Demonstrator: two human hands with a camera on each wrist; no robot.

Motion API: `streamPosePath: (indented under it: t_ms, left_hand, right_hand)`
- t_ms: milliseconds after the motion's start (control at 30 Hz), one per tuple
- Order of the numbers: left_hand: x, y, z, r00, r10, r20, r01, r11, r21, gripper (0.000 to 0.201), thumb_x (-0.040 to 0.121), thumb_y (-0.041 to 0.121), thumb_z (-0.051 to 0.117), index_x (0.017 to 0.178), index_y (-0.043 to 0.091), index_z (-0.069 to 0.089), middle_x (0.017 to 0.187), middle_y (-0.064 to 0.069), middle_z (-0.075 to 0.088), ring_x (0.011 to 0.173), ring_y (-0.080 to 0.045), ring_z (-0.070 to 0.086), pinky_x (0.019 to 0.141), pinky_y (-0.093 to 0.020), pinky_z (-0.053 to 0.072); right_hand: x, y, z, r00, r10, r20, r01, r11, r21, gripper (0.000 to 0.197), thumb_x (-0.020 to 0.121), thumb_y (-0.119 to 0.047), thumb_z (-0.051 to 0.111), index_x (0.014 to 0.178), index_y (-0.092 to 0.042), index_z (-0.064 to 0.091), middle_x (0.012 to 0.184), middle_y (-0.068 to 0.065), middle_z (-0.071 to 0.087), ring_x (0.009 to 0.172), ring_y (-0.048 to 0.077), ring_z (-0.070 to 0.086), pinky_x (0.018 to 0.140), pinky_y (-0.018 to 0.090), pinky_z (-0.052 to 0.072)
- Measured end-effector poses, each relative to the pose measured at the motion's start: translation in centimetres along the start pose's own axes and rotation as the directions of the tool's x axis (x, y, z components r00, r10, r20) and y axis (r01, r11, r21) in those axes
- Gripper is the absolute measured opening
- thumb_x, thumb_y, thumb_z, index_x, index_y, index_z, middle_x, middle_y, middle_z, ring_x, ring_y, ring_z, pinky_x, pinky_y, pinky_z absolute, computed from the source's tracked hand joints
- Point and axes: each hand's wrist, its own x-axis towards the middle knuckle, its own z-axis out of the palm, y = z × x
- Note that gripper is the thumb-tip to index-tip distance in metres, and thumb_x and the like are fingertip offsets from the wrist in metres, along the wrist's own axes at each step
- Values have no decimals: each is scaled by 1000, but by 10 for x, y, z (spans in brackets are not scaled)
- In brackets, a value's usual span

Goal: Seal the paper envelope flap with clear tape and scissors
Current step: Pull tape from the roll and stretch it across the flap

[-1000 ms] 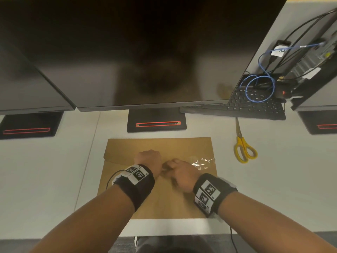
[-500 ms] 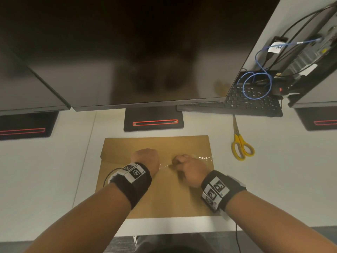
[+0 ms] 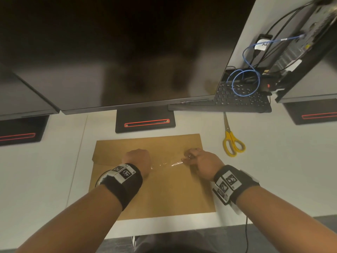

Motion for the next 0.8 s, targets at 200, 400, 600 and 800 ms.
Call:
streamPosePath:
  t_ms: [200, 400, 600, 800]
  left_hand:
    - [-2, -1, 1, 1000, -2, 3, 2, 1000, -18, 20, 90, 22, 54, 99, 11, 68, 98, -4, 69, 91, -24, 66, 71, -29, 47]
    - [-3, 1, 1, 1000, -4, 8, 4, 1000, 0, 21, 90, 19, 52, 102, 10, 67, 100, -4, 69, 93, -24, 66, 71, -29, 47]
    - [-5, 0, -1, 1000, -1, 28, 1, 1000, -8, 20, 90, 21, 53, 101, 10, 67, 93, -4, 67, 90, -24, 65, 69, -29, 46]
    - [-7, 0, -1, 1000, 4, 11, -3, 1000, -23, 19, 90, 18, 51, 99, 10, 67, 93, -4, 67, 87, -24, 65, 68, -28, 46]
  right_hand:
    - [-6, 8, 8, 994, 88, -65, -84, 994, 71, 38, 94, -19, 46, 131, -27, 51, 133, -3, 44, 119, 17, 47, 95, 24, 41]
    - [-18, 19, 8, 978, 171, -121, -161, 982, 94, 30, 96, -24, 47, 126, -26, 53, 130, -7, 51, 113, 17, 54, 89, 26, 46]
    - [-22, 14, 7, 975, 208, -78, -202, 977, 75, 49, 89, -10, 50, 135, -29, 50, 147, -7, 35, 124, 18, 48, 97, 27, 42]
    - [-21, 10, 7, 963, 260, -68, -251, 961, 114, 44, 90, -13, 50, 131, -30, 54, 145, -7, 39, 122, 20, 51, 102, 29, 43]
